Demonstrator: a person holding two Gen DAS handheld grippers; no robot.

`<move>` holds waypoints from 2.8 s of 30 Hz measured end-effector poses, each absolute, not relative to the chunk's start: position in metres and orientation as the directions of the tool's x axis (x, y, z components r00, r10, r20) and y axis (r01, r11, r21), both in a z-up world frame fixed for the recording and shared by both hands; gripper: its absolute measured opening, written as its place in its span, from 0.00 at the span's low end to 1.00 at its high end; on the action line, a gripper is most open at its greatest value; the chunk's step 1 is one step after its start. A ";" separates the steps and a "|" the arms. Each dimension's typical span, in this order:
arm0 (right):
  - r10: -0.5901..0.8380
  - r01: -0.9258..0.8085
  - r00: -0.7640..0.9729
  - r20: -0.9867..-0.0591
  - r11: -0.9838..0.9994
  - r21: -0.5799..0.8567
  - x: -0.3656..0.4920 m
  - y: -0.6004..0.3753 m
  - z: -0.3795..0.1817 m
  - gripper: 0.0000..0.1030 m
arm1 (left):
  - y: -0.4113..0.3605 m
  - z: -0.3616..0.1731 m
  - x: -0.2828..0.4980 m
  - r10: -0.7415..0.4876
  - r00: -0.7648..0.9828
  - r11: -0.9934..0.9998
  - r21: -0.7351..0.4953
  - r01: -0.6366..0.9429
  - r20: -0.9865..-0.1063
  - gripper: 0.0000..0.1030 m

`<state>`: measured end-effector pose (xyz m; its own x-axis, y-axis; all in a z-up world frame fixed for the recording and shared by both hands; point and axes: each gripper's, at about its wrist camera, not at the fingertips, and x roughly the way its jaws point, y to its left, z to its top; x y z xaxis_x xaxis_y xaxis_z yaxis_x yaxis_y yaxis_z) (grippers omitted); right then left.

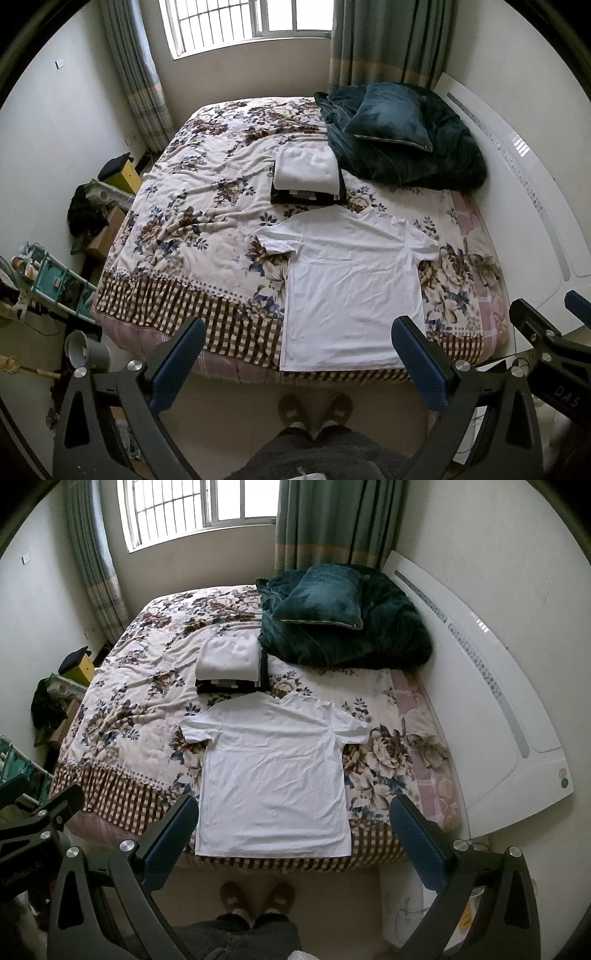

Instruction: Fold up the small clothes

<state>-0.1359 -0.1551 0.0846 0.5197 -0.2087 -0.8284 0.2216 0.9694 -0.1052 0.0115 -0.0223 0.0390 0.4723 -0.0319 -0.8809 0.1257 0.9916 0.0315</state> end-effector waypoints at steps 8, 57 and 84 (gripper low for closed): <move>-0.210 0.222 0.521 -0.827 0.969 -0.106 -0.135 -0.154 0.085 1.00 | -0.022 0.039 0.011 -0.036 0.473 0.992 0.027 0.127 -0.880 1.00; -0.062 0.811 0.327 -0.943 0.531 0.246 0.186 -0.576 -0.463 0.86 | -0.193 -0.455 0.378 0.109 0.186 0.994 0.111 -0.001 -0.977 1.00; -0.213 0.116 0.508 -0.835 0.977 -0.179 0.357 -0.329 -0.559 0.09 | -0.094 -0.476 0.365 0.135 0.159 0.986 0.117 -0.117 -0.978 1.00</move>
<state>0.3570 -0.3291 -0.5591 0.5078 -0.2131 -0.8347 0.1158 0.9770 -0.1790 0.3653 -0.0942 -0.4763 0.1591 0.1347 -0.9780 -0.1166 0.9863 0.1168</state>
